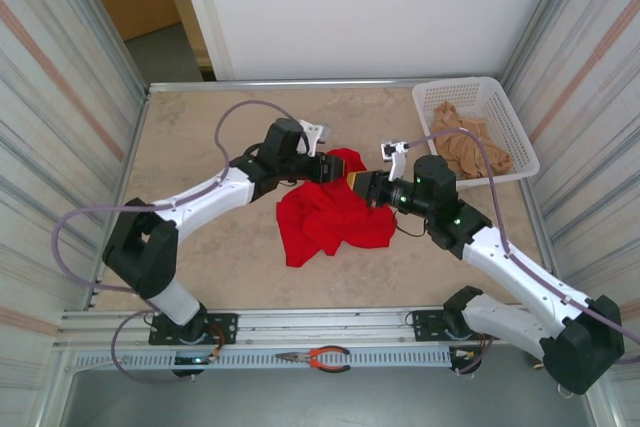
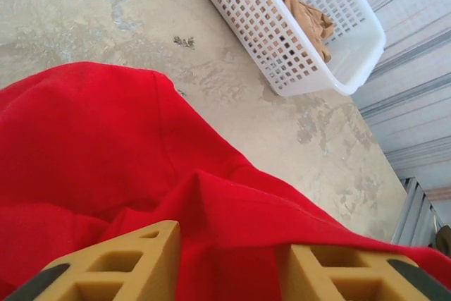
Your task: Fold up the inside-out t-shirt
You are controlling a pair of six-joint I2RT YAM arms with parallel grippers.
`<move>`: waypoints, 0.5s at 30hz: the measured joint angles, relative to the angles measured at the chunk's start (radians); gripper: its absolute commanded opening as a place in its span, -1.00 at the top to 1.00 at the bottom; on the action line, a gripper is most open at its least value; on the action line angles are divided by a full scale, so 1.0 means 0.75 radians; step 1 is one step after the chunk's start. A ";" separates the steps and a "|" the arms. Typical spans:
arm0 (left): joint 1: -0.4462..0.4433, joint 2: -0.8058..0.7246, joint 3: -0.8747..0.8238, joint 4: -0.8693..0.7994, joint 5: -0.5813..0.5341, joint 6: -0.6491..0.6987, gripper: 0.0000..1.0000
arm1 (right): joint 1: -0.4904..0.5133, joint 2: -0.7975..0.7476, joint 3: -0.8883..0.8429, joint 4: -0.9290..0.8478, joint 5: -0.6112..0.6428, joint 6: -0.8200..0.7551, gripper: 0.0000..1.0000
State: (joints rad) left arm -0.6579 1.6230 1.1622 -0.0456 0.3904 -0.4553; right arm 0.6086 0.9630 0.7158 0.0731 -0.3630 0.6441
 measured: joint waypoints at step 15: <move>0.158 -0.150 0.131 -0.109 0.221 -0.003 1.00 | -0.253 -0.029 0.003 -0.119 0.092 0.000 1.00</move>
State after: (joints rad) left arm -0.5392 1.5108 1.2606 -0.1272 0.5560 -0.4576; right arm 0.4191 0.9413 0.7181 -0.0162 -0.2939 0.6441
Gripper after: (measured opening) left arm 0.048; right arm 0.048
